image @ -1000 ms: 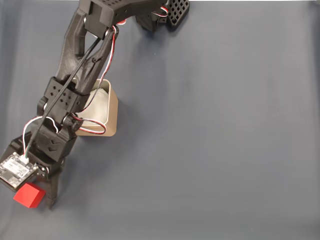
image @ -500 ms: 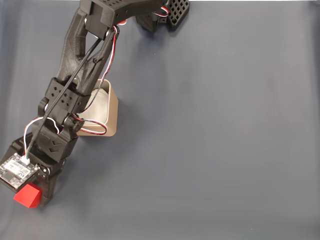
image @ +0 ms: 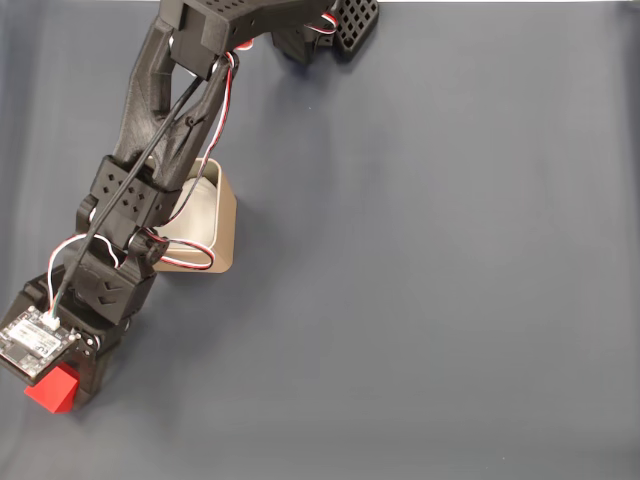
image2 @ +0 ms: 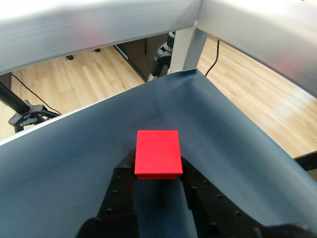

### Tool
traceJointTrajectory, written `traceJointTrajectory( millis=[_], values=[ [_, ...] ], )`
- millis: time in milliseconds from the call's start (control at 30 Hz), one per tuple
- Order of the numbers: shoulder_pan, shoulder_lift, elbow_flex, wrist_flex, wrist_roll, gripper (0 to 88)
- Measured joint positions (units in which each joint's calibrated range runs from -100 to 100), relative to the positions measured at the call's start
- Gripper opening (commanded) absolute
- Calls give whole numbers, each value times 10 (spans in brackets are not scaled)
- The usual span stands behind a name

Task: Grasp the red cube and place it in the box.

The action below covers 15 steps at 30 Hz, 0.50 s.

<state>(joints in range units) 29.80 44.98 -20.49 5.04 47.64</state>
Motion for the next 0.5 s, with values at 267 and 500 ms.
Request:
traceJointTrajectory(
  millis=[267,500],
  values=[
    [0,-42,37,0,-4,104],
    [0,-124,108,22,-15,97]
  ],
)
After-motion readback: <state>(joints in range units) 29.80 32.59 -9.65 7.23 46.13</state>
